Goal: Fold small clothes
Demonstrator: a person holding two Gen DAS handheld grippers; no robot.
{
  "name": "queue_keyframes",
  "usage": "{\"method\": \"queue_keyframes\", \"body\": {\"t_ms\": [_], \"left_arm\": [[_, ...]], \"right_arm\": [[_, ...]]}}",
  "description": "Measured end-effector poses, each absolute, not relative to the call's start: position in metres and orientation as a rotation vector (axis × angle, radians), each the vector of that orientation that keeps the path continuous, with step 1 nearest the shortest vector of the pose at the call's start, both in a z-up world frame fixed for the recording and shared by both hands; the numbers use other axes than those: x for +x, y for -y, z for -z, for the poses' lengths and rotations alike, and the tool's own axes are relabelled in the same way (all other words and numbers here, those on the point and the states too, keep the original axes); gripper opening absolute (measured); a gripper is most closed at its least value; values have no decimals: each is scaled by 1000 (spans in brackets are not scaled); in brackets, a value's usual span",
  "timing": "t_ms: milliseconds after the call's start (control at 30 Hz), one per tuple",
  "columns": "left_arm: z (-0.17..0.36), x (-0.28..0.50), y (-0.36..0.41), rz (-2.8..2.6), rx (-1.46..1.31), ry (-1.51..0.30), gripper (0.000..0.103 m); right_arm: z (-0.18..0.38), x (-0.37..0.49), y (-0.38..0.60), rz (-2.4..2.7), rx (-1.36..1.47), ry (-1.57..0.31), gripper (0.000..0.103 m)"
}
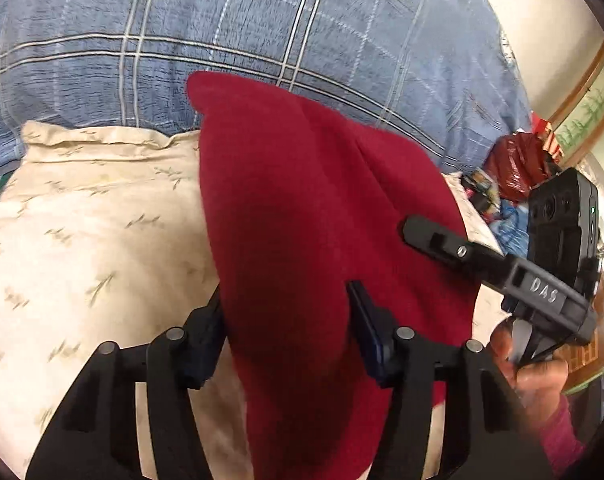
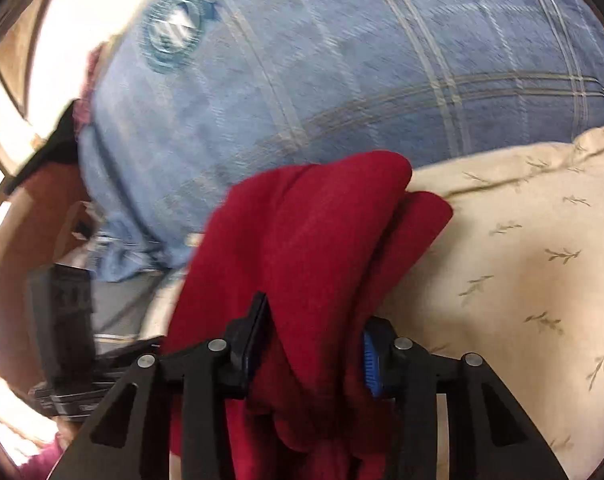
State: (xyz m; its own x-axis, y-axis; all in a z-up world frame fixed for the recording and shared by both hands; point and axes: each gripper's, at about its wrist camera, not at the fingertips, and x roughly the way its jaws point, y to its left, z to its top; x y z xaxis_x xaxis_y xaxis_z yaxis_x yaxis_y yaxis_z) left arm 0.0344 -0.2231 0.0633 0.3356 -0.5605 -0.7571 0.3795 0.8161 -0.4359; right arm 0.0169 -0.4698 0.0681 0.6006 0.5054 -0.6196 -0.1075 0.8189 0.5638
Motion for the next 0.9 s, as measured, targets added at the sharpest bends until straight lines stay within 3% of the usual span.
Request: {"method": "queue_keyframes", "body": {"t_ms": [233,367,400,533,733,900], "left_arm": [[-104,-27,171,535,-123,-1036,56],[-72,-43,151,440,-125,-1075,58],[-59,-46,146,399,-104,-1090,64],[-63,-64,137,373,-119,-1013,66],[-72,-75,147,297,-84,-940,68],[-80,-96,143,249,-75,-870,69]], "right_arm": [[-88,-12,420,-502,568,-917,42],[-55,-15,398,-422,501,-1060,47],[-52,-16,397,-382,484,-1085,47],[-87,-51,392,-313,355,-979,47],[-131,-97,346,-342,72,-795,33],[-76,-84,335,-227,-27,-925,30]]}}
